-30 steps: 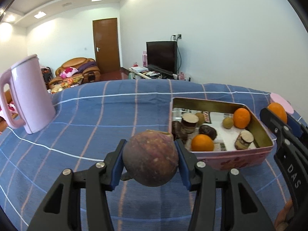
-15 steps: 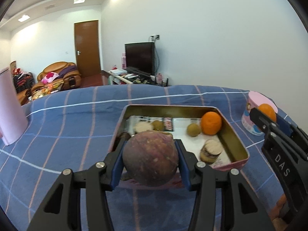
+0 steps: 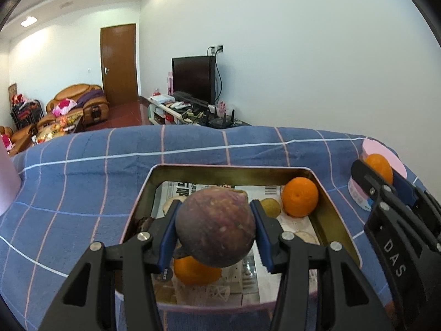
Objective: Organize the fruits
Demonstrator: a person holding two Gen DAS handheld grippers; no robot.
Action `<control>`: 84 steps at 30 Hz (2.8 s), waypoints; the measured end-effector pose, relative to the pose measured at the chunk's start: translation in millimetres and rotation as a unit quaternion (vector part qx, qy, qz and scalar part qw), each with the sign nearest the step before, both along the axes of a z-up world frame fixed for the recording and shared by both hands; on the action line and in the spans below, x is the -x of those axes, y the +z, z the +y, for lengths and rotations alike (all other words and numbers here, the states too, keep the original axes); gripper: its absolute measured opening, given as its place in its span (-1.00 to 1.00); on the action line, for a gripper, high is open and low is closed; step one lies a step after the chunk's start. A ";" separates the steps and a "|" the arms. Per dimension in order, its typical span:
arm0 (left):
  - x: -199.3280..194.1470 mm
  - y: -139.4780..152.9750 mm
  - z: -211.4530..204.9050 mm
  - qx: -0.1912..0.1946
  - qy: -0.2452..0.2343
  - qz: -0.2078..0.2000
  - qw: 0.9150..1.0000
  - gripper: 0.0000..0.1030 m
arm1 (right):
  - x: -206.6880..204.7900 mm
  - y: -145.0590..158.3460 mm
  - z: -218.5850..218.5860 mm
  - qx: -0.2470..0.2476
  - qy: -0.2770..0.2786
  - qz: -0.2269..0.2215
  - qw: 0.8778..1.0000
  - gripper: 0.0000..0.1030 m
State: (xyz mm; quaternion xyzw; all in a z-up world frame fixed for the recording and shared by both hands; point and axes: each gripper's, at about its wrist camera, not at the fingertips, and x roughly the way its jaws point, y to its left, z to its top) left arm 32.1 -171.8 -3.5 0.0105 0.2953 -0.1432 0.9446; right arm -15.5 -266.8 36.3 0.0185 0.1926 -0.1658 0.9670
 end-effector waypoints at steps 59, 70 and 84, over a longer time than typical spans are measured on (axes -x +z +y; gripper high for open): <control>83.0 17.1 63.4 -0.010 0.073 -0.115 0.991 1.00 | 73.9 9.9 20.7 -0.032 0.059 -0.118 0.991 0.39; 96.3 19.2 67.8 -0.009 0.075 -0.128 0.989 1.00 | 97.3 14.4 27.8 -0.023 0.041 -0.146 0.988 0.54; 94.4 16.5 65.3 -0.015 0.078 -0.126 0.989 1.00 | 97.4 13.9 29.5 -0.027 0.039 -0.137 0.989 0.54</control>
